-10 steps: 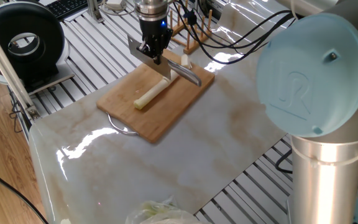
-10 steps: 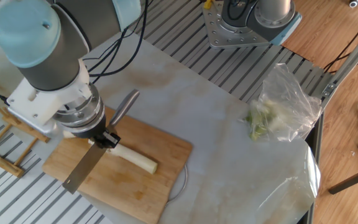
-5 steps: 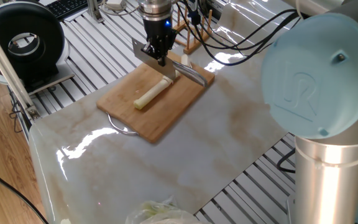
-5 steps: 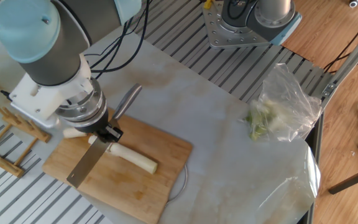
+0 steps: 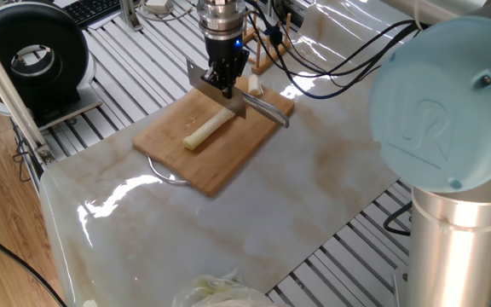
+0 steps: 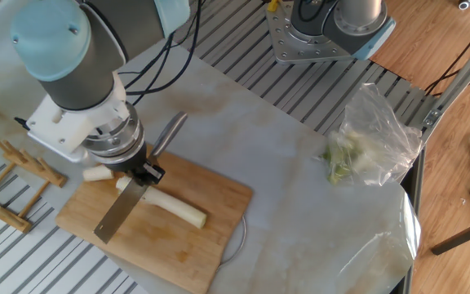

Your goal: Chop the scallions

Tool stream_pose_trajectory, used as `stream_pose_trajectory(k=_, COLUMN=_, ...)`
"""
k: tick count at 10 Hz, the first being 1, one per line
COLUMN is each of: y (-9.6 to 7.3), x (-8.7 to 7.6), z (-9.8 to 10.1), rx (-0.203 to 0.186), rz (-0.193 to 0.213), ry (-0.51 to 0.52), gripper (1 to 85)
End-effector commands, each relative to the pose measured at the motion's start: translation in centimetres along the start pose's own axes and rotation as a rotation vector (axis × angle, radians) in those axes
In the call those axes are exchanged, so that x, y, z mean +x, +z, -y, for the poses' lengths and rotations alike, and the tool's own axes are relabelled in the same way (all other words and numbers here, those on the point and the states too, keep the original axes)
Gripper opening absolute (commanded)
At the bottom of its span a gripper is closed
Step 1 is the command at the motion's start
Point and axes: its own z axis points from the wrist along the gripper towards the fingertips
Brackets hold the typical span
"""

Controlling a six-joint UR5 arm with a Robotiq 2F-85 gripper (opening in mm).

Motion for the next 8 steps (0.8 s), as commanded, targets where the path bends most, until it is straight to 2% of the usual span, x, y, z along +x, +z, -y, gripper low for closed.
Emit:
stream_pose_trajectory(k=1, y=0.0, x=-0.1, z=-0.7, rx=-0.017, rz=0.010, ry=0.004, gripper=1.3)
stream_pose_trajectory(k=3, y=0.3, x=-0.3, z=-0.2, rx=-0.004, rz=0.015, ry=-0.003, gripper=1.3)
stream_pose_trajectory(k=5, y=1.5, x=-0.6, z=0.2, rx=-0.004, rz=0.032, ry=-0.008, gripper=1.3)
stream_pose_trajectory(k=8, y=2.1, x=-0.8, z=-0.5, rx=-0.011, rz=0.049, ry=-0.010, gripper=1.3)
